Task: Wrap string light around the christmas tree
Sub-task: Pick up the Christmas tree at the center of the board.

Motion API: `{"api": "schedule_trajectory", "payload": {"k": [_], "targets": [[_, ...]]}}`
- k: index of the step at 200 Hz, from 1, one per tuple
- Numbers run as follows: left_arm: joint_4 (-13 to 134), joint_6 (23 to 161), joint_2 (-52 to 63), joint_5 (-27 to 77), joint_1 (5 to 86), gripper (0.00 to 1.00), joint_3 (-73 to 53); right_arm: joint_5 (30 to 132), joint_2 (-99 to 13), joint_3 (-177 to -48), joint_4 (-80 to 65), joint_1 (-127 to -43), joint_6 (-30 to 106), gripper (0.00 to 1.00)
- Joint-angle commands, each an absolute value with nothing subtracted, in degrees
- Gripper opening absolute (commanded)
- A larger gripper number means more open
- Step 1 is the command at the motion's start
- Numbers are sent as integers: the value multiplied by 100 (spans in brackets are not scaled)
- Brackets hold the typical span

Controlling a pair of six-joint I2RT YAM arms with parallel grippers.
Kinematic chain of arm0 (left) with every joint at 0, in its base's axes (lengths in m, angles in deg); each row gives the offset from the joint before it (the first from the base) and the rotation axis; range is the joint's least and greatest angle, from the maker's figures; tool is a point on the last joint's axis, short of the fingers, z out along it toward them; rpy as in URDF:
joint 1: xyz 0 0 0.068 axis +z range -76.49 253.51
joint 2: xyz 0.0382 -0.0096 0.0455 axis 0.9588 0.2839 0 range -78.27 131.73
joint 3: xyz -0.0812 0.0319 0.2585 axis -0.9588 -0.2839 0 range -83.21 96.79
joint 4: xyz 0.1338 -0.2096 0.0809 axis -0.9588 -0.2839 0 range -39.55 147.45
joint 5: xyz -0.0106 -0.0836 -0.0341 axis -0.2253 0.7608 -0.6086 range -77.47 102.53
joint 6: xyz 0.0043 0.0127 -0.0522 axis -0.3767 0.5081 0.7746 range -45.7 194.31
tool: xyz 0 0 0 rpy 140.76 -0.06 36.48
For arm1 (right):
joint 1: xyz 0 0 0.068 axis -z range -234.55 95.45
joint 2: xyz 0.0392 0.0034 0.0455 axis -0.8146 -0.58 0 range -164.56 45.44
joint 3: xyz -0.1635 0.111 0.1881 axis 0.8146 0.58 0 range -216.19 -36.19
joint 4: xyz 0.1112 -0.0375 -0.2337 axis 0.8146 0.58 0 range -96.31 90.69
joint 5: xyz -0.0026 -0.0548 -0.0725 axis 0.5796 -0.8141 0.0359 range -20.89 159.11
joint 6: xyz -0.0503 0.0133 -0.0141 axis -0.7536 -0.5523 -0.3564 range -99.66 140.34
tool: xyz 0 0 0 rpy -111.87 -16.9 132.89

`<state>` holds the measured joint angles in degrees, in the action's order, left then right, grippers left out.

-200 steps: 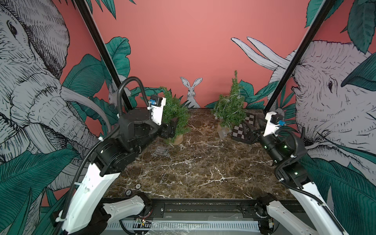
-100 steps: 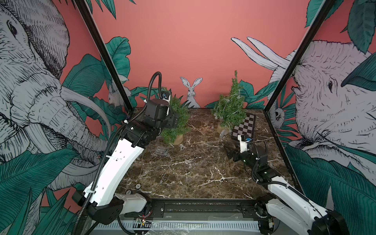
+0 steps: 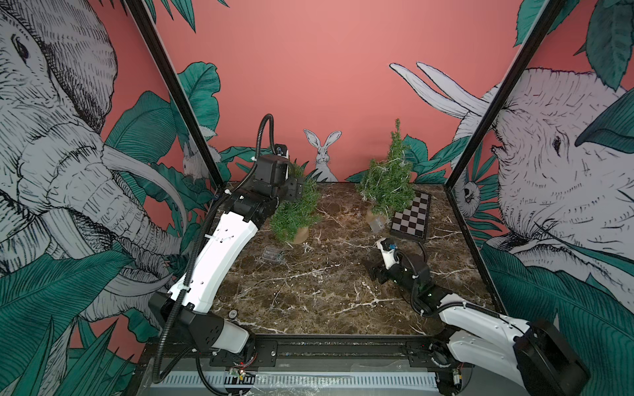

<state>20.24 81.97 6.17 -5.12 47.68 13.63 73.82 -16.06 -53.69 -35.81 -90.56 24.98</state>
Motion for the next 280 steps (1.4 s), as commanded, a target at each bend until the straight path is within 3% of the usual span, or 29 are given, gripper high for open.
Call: {"api": "schedule_trajectory", "payload": {"k": [1, 27, 76, 96, 112, 143, 183, 239, 280], "targets": [[2342, 8217, 666, -249, 4898, 83, 1518, 7402, -1693, -5397, -4128, -9209, 2249, 82], [2553, 8200, 831, 55, 4907, 76, 1516, 7264, -1788, -5406, -4140, -9370, 2141, 83], [2742, 8150, 962, -53, 4926, 52, 1541, 6955, -1885, -5404, -4160, -9547, 1946, 84], [2822, 8159, 931, 28, 4927, 47, 1526, 6971, -1877, -5413, -4169, -9578, 1939, 84], [2895, 8147, 909, 100, 4929, 30, 1489, 6981, -1864, -5412, -4173, -9625, 1904, 84], [2895, 8165, 918, 104, 4925, 22, 1534, 6975, -1812, -5404, -4173, -9652, 1875, 84], [2872, 8168, 910, 215, 4925, 0, 1651, 6914, -1706, -5336, -4217, -9690, 1814, 84], [3127, 8362, 509, 1182, 4867, 0, 1562, 6405, -1467, -5220, -4267, -9694, 1770, 84], [3371, 8127, 92, 1203, 4399, 0, 1371, 6041, -1245, -5122, -4278, -9691, 1753, 84]]}}
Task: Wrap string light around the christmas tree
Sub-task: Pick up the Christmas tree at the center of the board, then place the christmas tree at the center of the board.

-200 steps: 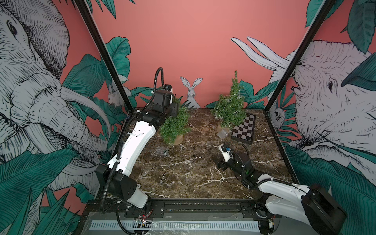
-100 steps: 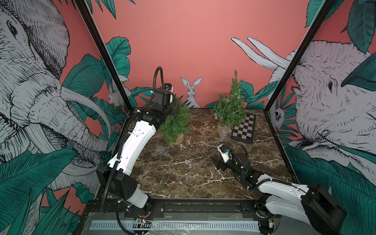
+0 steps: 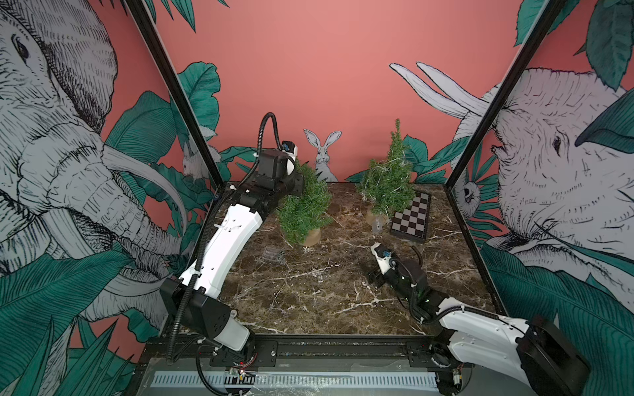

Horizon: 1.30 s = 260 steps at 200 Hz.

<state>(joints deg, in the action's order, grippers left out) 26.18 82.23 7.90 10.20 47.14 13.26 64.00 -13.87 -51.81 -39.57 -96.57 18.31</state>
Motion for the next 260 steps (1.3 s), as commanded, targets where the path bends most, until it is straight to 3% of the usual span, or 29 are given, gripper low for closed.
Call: {"api": "schedule_trajectory", "payload": {"k": [1, 109, 146, 260], "targets": [[3371, 8113, 88, 1202, 4381, 0, 1372, 6032, -1242, -5122, -4278, -9696, 1752, 84], [3879, 9242, -383, 1644, 3378, 0, 780, 4397, -562, -4844, -4270, -9699, 1695, 84], [3982, 9661, -400, 1824, 3154, 0, 364, 4248, -535, -4736, -4445, -9697, 1635, 85], [3885, 9059, -887, 1091, 3129, 0, -306, 4287, -554, -4749, -4446, -9700, 1647, 85]]}}
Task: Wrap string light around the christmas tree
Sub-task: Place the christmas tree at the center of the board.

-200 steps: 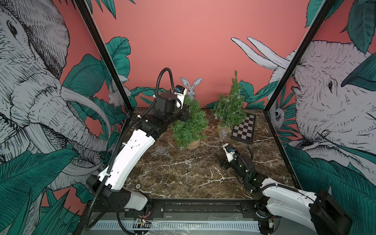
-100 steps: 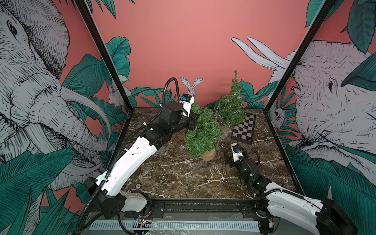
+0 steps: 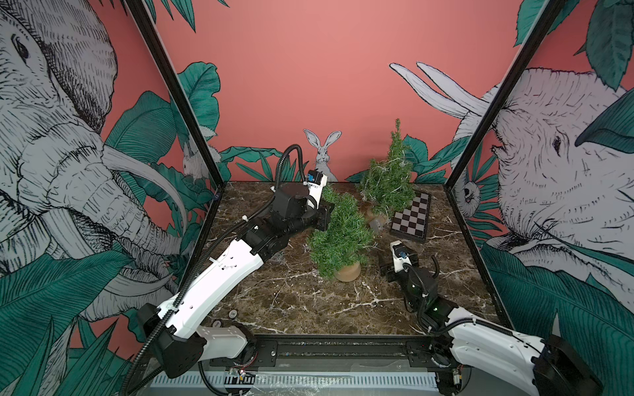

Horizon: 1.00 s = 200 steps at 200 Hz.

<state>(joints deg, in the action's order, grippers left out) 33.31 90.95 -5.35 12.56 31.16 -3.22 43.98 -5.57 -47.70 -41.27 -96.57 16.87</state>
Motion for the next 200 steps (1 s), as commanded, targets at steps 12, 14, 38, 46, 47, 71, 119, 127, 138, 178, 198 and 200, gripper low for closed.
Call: {"api": "schedule_trajectory", "payload": {"k": [12, 14, 38, 46, 47, 71, 119, 127, 138, 178, 198, 200], "targets": [[4019, 9074, -901, 1118, 3127, 0, -370, 4296, -580, -4765, -4444, -9700, 1649, 85], [4032, 9074, -897, 1131, 3124, 0, -379, 4299, -587, -4762, -4445, -9693, 1650, 85], [4052, 9036, -818, 1128, 3125, 0, -401, 4294, -607, -4769, -4446, -9700, 1655, 85], [4035, 8977, -813, 1061, 3128, 0, -406, 4292, -607, -4769, -4445, -9700, 1639, 85], [4033, 8969, -809, 1051, 3126, 0, -409, 4292, -607, -4765, -4441, -9700, 1639, 85], [3922, 8736, -838, 703, 3129, 0, -448, 4300, -602, -4765, -4446, -9697, 1639, 85], [3690, 8191, -1009, 6, 3124, 0, -535, 4296, -630, -4765, -4441, -9696, 1638, 85], [3674, 8109, -1041, -73, 3123, 0, -558, 4285, -633, -4772, -4446, -9693, 1633, 85], [3661, 8036, -1101, -176, 3125, 0, -591, 4291, -631, -4771, -4446, -9692, 1637, 85], [3696, 7964, -1240, -302, 3131, 0, -615, 4291, -660, -4771, -4446, -9695, 1629, 85], [3800, 8353, -1250, 79, 3129, 0, -551, 4296, -668, -4773, -4446, -9700, 1630, 85], [3826, 8386, -1257, 153, 3124, 0, -547, 4293, -668, -4778, -4446, -9700, 1629, 85]]}}
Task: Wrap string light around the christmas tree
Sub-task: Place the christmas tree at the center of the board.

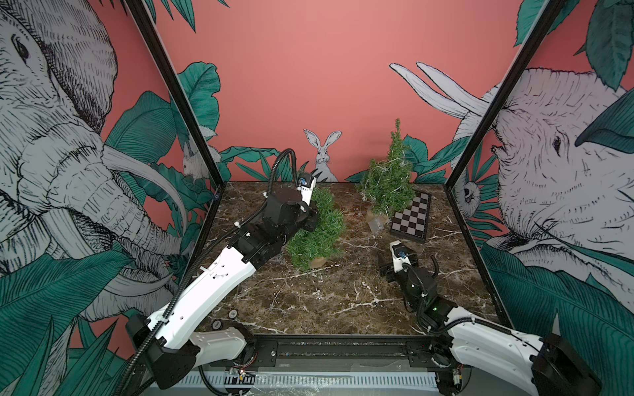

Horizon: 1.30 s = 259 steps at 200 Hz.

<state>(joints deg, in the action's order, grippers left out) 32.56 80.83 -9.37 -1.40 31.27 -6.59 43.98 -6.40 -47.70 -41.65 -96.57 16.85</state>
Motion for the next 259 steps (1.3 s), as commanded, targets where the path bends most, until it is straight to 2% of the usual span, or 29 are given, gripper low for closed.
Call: {"api": "schedule_trajectory", "payload": {"k": [1, 36, 88, 156, 259], "targets": [[3836, 8405, -1255, 189, 3128, 0, -545, 4292, -668, -4774, -4446, -9700, 1629, 85], [4108, 8982, -1159, 917, 3115, 0, -344, 4278, -669, -4779, -4445, -9700, 1621, 85], [4434, 9023, -1033, 1130, 2984, 0, -621, 4258, -633, -4787, -4394, -9699, 1629, 86], [4422, 8302, -867, 708, 2572, 0, -549, 4270, -651, -4797, -4386, -9695, 1638, 86], [4564, 7582, -496, -39, 2490, 0, -285, 4294, -723, -4817, -4386, -9699, 1629, 86]]}}
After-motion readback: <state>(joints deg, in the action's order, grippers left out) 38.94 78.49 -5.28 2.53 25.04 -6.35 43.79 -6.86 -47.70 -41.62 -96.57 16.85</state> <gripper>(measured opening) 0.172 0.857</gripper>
